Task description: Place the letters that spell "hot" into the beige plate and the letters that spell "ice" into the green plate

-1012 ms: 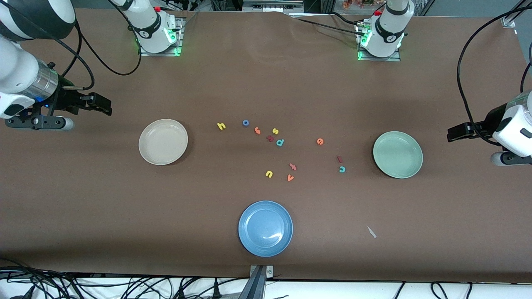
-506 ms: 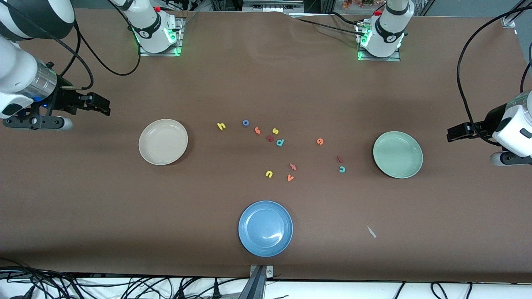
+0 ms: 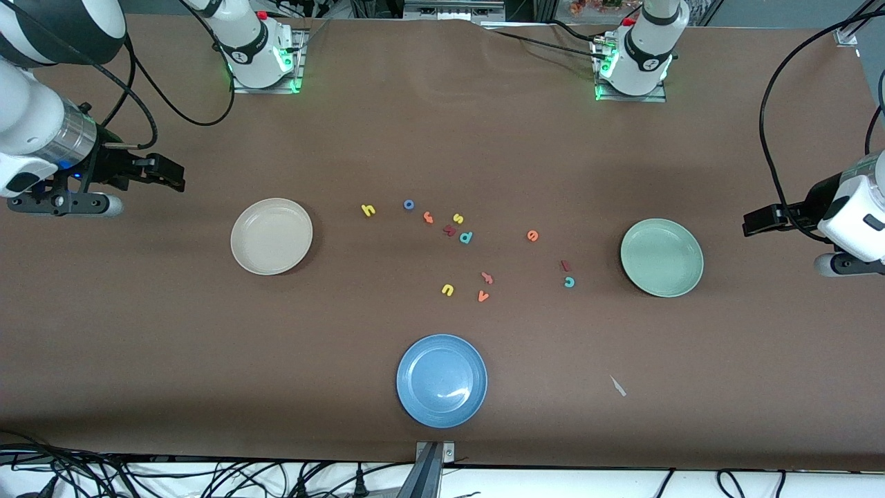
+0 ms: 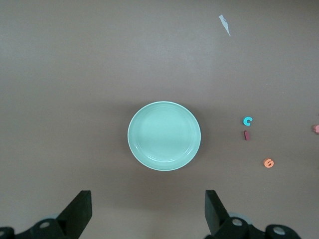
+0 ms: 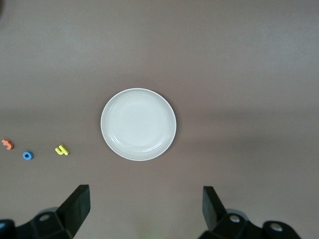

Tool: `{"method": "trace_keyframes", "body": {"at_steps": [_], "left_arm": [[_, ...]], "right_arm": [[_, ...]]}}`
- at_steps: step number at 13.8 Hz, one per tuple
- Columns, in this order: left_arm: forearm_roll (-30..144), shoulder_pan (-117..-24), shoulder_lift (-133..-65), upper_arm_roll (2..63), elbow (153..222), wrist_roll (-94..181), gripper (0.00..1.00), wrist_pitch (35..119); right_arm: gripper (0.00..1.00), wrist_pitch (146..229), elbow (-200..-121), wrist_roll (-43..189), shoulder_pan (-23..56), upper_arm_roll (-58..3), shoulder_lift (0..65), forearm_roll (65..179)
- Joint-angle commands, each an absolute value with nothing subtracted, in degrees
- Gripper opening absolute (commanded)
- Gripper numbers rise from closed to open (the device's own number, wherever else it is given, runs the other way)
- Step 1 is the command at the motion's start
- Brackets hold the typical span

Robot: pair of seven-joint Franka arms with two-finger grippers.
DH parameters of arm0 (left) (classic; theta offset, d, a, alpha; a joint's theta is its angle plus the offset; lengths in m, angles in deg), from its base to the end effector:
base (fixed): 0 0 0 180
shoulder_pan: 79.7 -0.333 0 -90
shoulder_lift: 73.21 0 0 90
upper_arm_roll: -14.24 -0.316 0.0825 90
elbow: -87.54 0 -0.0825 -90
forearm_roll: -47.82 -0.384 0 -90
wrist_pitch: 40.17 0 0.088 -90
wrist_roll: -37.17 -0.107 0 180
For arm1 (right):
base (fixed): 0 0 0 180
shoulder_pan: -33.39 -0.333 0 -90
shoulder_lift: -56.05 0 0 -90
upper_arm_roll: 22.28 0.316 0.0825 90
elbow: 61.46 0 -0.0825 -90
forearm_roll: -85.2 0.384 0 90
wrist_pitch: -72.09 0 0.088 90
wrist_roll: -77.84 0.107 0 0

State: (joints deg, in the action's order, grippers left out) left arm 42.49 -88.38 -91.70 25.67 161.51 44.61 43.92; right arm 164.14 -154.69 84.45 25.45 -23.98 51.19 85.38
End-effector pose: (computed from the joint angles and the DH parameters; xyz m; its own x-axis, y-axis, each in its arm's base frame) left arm 0.6363 0.0007 0.5570 0.9866 0.0929 -0.1345 0.0871 -0.9950 -0.0479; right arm 0.5735 0.0637 0.5529 0.9945 -0.0073 -0.1046 -0.0062 -0.9999 0.0115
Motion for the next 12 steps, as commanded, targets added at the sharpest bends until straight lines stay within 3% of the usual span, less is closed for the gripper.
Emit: {"method": "trace_keyframes", "body": {"at_steps": [1,12], "left_arm": [[44.04,-88.49,-90.79,25.49,162.60,43.32,0.99,44.21],[43.86,-88.49,-90.79,25.49,162.69,43.24,0.99,44.29]], "right_arm": [[1.00,162.71,-153.74,81.63,25.30,-23.95,51.21,85.46],[1.00,162.27,-155.15,79.51,25.91,-23.42,50.86,88.18]]}}
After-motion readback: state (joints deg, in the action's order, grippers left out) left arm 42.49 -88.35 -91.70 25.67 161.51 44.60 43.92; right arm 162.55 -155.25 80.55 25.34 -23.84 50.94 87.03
